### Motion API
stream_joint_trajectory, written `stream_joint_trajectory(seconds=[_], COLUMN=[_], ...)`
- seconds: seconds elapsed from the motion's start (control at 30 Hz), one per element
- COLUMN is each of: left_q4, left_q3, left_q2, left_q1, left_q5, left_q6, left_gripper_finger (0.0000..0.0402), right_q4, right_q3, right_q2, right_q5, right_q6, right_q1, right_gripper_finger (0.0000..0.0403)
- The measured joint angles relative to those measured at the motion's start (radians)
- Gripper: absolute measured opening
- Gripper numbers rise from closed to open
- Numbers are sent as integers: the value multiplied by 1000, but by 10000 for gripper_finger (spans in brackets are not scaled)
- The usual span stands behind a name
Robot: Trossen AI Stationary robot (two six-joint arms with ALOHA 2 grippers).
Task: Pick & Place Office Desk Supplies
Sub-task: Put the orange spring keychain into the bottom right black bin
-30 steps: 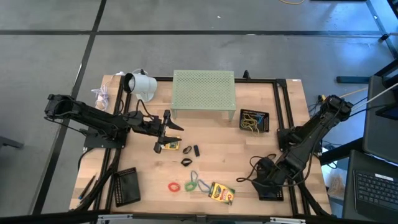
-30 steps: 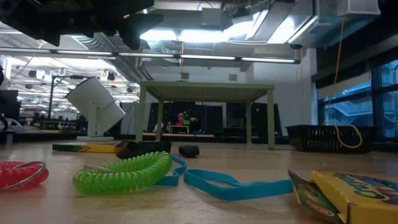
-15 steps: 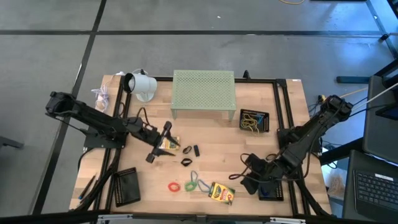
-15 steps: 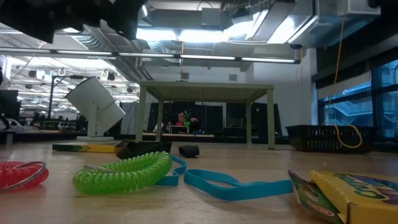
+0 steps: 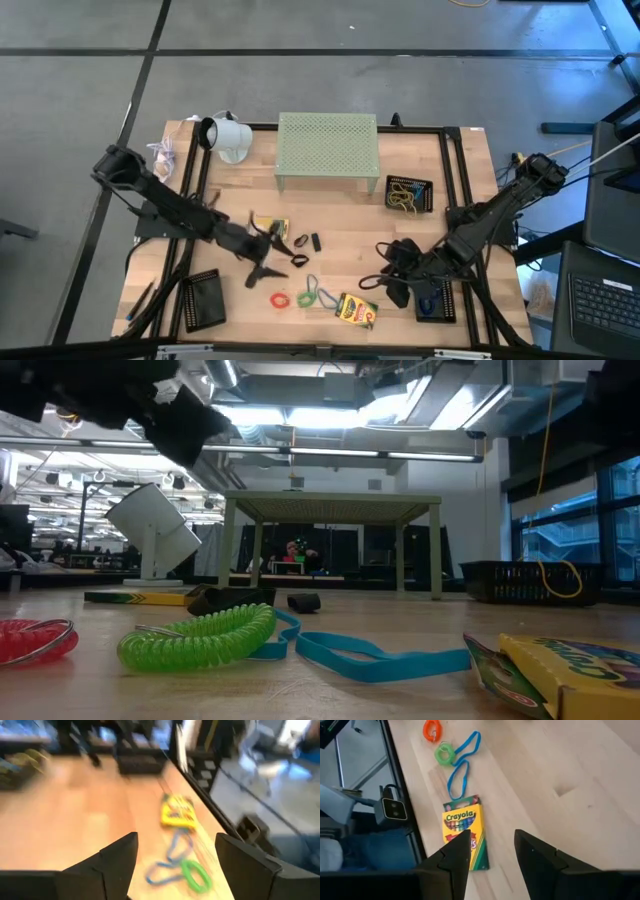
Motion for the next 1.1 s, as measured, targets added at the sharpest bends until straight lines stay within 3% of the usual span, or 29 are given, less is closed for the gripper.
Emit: stream_joint_trajectory(seconds=[0.23,0.37,0.53,0.73,0.93,1.1], left_q4=[-437,-631,-639,-616,-610,-602], left_q3=[220,325,369,371,374,374], left_q2=[136,198,282,383,429,443], left_q1=[-72,-108,-146,-159,-163,-163], left_q5=[141,144,145,185,33,19], left_q6=[-1,3,101,114,260,273], left_gripper_finger=[265,264,264,264,251,222], right_q4=[0,0,0,1,4,5], right_q3=[0,0,0,0,0,0], right_q2=[0,0,0,0,0,0], right_q5=[-2,-3,-1,47,76,76], right_q6=[-55,-65,-62,-62,-61,-54], right_q1=[-14,-14,-14,-15,-15,-15], right_gripper_finger=[155,155,155,155,155,155])
